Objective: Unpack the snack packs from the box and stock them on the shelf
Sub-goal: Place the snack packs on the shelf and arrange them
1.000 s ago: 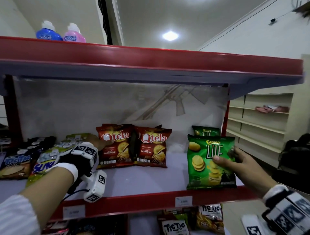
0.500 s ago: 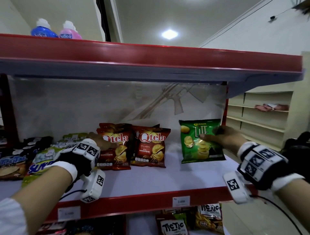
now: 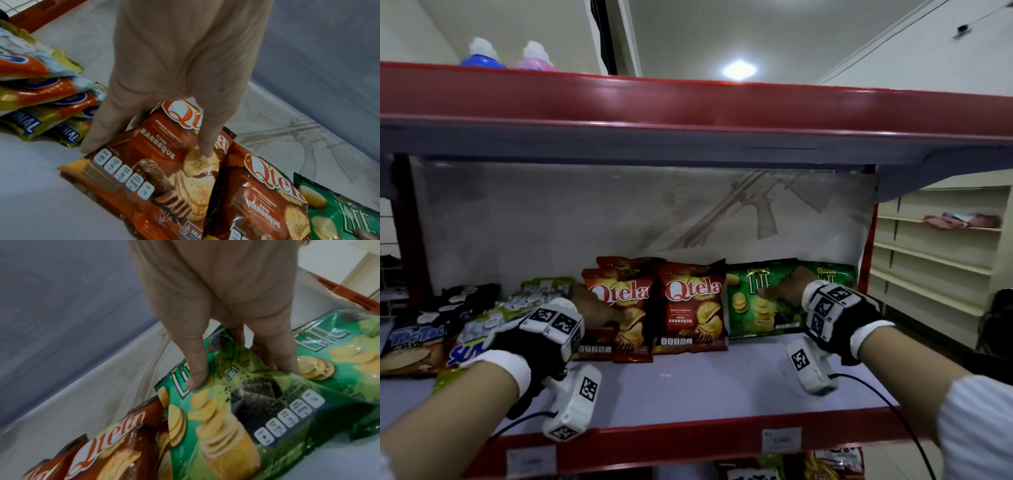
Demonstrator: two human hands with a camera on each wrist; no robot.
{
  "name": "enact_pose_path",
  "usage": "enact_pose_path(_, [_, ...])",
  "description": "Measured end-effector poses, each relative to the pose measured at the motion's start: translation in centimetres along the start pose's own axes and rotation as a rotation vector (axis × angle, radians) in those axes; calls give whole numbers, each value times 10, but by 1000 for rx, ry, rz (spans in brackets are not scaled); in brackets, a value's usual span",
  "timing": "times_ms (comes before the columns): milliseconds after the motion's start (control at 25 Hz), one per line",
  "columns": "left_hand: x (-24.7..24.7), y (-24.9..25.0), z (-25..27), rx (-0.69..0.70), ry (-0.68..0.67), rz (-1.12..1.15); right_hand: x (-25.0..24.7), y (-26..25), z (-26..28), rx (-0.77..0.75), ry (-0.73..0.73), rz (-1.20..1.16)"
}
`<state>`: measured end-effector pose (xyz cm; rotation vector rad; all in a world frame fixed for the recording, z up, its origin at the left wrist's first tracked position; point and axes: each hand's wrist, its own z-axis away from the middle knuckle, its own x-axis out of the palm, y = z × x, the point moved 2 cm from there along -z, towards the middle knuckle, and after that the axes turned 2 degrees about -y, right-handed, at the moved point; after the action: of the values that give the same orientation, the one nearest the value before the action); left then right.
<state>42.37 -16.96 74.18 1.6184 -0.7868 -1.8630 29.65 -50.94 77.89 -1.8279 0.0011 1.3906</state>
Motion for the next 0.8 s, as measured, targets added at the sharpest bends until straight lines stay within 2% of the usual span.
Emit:
enact_pose_path(160, [-2, 0, -2, 1, 26, -1, -15, 11, -13, 23, 79, 1])
enact_pose_path(360, [1, 3, 11, 68, 31, 4, -4, 12, -35, -36, 50, 40])
enact_pose_path(480, [1, 19, 33, 185, 206, -10, 8, 18, -45, -39, 131, 36])
enact_pose_path(640, [17, 62, 80, 364, 294, -243, 5, 31, -55, -56, 155, 29])
enact_pose_path(720, [36, 86, 95, 519, 266, -248, -18, 39, -55, -37, 222, -55])
enact_pose_path(800, [64, 108, 103, 678, 157, -173, -43, 52, -58, 25, 320, -134])
